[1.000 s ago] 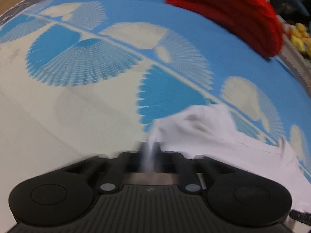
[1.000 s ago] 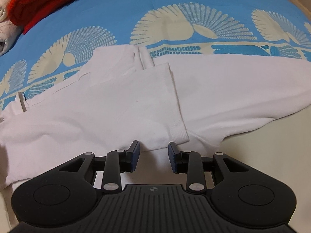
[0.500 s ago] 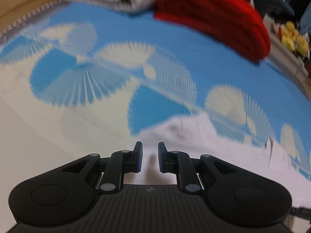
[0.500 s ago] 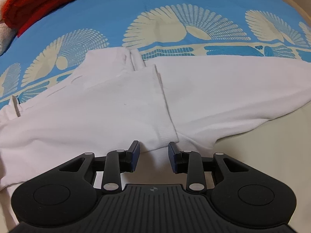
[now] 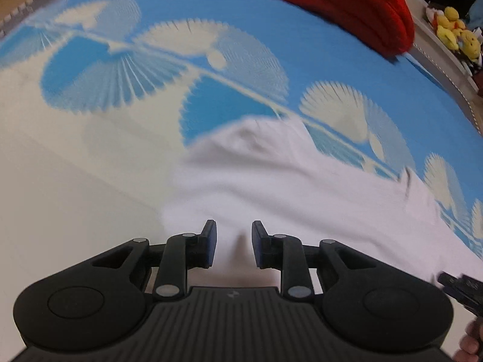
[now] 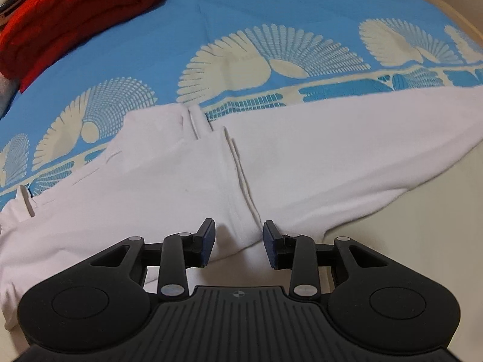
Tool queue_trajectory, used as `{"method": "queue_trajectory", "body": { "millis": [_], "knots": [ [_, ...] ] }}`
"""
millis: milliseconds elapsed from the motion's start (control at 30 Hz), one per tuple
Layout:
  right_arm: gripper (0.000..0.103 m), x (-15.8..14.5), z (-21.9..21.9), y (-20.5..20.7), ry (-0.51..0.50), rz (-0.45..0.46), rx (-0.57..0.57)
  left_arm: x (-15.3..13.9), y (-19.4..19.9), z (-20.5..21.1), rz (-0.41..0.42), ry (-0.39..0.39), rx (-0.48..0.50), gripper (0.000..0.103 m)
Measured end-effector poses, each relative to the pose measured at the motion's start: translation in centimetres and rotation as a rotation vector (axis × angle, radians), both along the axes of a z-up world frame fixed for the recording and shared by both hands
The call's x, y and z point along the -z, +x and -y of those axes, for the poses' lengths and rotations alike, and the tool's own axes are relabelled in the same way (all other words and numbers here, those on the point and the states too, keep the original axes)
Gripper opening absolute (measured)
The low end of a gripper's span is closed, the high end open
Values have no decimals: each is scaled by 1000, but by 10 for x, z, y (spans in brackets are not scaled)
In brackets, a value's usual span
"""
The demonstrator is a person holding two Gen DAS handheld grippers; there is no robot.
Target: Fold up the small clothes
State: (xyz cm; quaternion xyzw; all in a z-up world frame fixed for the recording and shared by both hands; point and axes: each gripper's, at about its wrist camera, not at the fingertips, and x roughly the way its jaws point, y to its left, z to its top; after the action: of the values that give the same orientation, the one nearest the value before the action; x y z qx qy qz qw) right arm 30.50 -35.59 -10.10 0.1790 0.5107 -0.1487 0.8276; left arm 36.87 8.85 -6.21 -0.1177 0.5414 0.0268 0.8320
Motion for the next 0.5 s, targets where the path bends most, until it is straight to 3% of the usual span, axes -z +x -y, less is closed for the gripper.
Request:
{"method": "queue_trajectory", "body": {
  "millis": [67,100,200,300,367,500],
  "knots": [
    [37,5,3,0,18,-26,10,17,-6,8,-45,-8,10,33],
    [37,8,5,0,25,-49,18,30,-9,12,-106,-1,9,36],
    [37,12,9,-3,35,-91,60,46,-16,15,-187,-4,-62,36],
    [37,2,8,-8,41,-60,58,17,-20,34,-82,34,-34,36],
    [37,-10,7,-11,28,-20,35,-8,-24,51,3,47,14,42],
    [37,-36,9,-19,3,74,-15,-35,-30,79,90,24,85,49]
  ]
}}
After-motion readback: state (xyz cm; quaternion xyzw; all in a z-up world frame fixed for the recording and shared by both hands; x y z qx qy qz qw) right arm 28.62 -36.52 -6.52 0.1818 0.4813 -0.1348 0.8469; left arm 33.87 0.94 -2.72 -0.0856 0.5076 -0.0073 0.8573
